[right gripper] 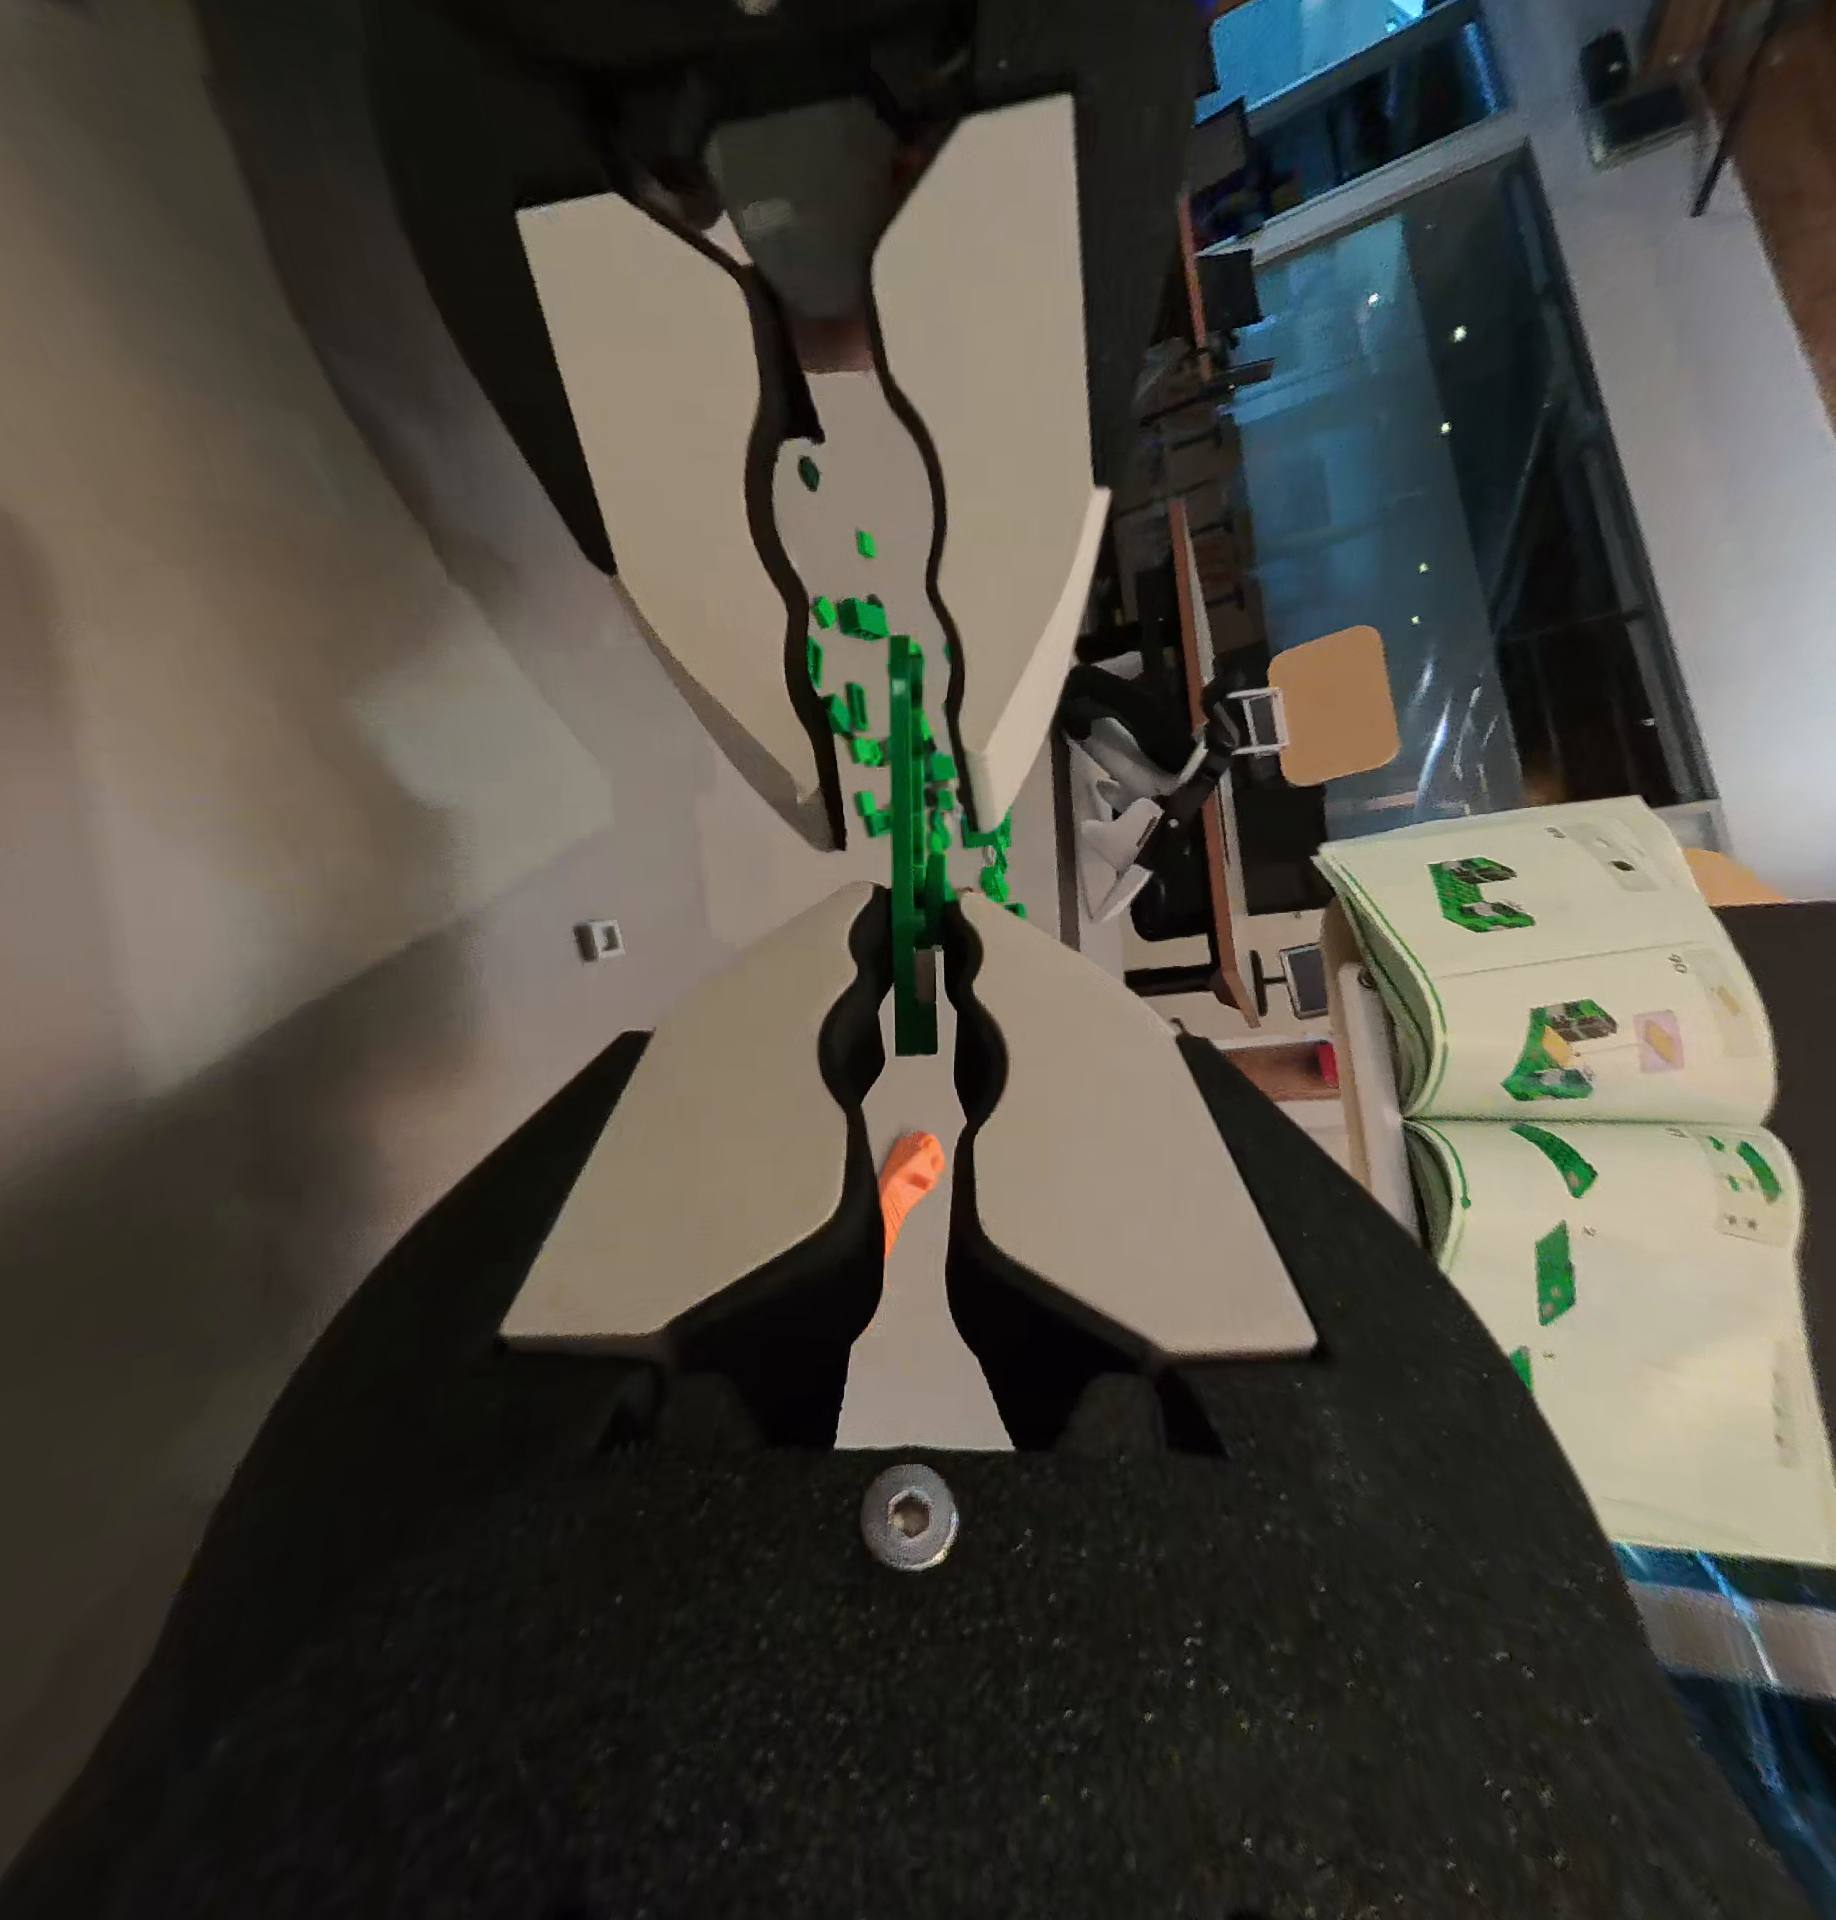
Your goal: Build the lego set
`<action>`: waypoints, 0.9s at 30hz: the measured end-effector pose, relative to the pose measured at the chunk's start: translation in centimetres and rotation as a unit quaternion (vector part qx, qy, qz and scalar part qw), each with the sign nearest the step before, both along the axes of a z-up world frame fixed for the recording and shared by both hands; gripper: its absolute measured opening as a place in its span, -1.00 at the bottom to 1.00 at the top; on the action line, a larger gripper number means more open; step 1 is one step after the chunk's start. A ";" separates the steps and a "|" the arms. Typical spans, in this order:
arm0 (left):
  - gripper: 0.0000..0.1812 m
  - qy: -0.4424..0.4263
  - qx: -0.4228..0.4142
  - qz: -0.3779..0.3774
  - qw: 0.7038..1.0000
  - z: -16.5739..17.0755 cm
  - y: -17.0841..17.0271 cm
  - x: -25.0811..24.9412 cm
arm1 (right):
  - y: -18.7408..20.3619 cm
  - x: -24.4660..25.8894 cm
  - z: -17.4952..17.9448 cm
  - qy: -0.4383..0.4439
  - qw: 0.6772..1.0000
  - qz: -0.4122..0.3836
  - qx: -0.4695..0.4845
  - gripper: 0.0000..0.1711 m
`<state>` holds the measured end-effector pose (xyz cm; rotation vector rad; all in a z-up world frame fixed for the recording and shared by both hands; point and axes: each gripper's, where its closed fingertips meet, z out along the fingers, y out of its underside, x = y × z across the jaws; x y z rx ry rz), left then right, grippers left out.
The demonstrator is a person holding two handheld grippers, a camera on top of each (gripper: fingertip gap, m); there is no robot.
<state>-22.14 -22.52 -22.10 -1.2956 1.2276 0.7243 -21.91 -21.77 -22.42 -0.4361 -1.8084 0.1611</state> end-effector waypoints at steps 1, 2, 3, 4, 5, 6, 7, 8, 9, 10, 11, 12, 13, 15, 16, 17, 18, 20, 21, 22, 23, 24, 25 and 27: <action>-0.77 -0.001 0.008 -0.004 1.000 0.2 -0.1 0.2 | 0.1 0.2 0.2 0.005 1.000 0.002 -0.002 -0.91; -0.82 -0.001 0.019 -0.011 1.000 0.5 -0.3 0.5 | 0.1 0.4 0.4 0.012 1.000 0.006 -0.005 -0.91; -0.92 -0.002 0.029 -0.017 0.999 0.8 -0.4 0.8 | -0.1 0.7 0.5 0.015 1.000 0.015 -0.008 -0.91; -0.93 0.000 0.032 -0.023 0.999 1.0 -0.6 1.1 | -0.2 0.9 0.6 0.020 1.000 0.022 -0.008 -0.91; -0.94 0.005 0.029 -0.026 0.999 0.9 -0.7 1.3 | -0.3 1.1 0.6 0.021 0.999 0.027 -0.007 -0.90; -0.95 0.011 0.025 -0.028 0.999 0.7 -0.8 1.5 | -0.3 1.2 0.5 0.021 0.999 0.031 -0.005 -0.90; -0.96 0.014 0.022 -0.030 0.999 0.6 -0.8 1.7 | -0.3 1.4 0.4 0.021 0.999 0.034 -0.003 -0.90; -0.96 0.016 0.019 -0.030 0.999 0.5 -0.8 1.9 | -0.2 1.6 0.3 0.020 0.999 0.035 -0.004 -0.90; -0.96 0.019 0.015 -0.030 0.999 0.4 -0.7 2.1 | -0.2 1.7 0.2 0.017 0.999 0.036 -0.007 -0.89; -0.96 0.027 0.011 -0.030 0.999 0.1 -0.7 2.2 | -0.2 1.9 -0.1 0.012 0.999 0.038 -0.008 -0.89; -0.96 0.039 0.009 -0.032 0.999 -0.1 -0.8 2.4 | -0.2 2.1 -0.4 0.006 0.999 0.042 -0.005 -0.88; -0.96 0.049 0.006 -0.034 0.998 -0.4 -0.8 2.6 | -0.2 2.2 -0.8 0.000 0.999 0.044 0.001 -0.88; -0.96 0.057 0.000 -0.035 0.998 -0.7 -0.8 2.7 | -0.2 2.3 -1.1 -0.008 0.999 0.045 0.010 -0.88; -0.96 0.066 -0.003 -0.037 0.997 -1.0 -0.8 2.9 | -0.1 2.4 -1.5 -0.015 0.998 0.046 0.027 -0.87; -0.96 0.069 -0.003 -0.042 0.997 -1.1 -0.9 3.1 | -0.1 2.5 -1.6 -0.020 0.998 0.045 0.035 -0.87; -0.96 0.065 -0.007 -0.046 0.997 -1.2 -1.0 3.3 | 0.0 2.5 -1.7 -0.023 0.998 0.044 0.041 -0.88; -0.96 0.062 -0.010 -0.045 0.997 -1.2 -1.0 3.3 | 0.0 2.5 -1.7 -0.023 0.998 0.045 0.047 -0.88; -0.96 0.057 -0.008 -0.051 0.997 -1.2 -1.1 3.4 | -0.2 2.7 -1.6 -0.013 0.996 0.058 0.060 -0.89; -0.96 0.052 -0.011 -0.055 0.997 -1.1 -1.1 3.5 | -0.3 2.8 -1.5 -0.009 0.996 0.068 0.059 -0.89; -0.96 0.050 -0.010 -0.059 0.997 -1.1 -1.2 3.6 | -0.3 2.9 -1.5 -0.004 0.995 0.077 0.055 -0.89; -0.95 0.050 -0.006 -0.061 0.997 -1.1 -1.2 3.7 | -0.4 2.9 -1.3 0.002 0.995 0.084 0.055 -0.89; -0.96 0.047 -0.005 -0.064 0.997 -1.0 -1.3 3.7 | -0.4 2.9 -1.2 0.007 0.994 0.090 0.059 -0.90; -0.96 0.040 -0.008 -0.066 0.997 -1.0 -1.3 3.7 | -0.5 2.9 -1.1 0.010 0.994 0.092 0.065 -0.91; -0.95 0.037 -0.007 -0.068 0.997 -0.9 -1.4 3.7 | -0.5 3.0 -1.0 0.008 0.994 0.088 0.066 -0.91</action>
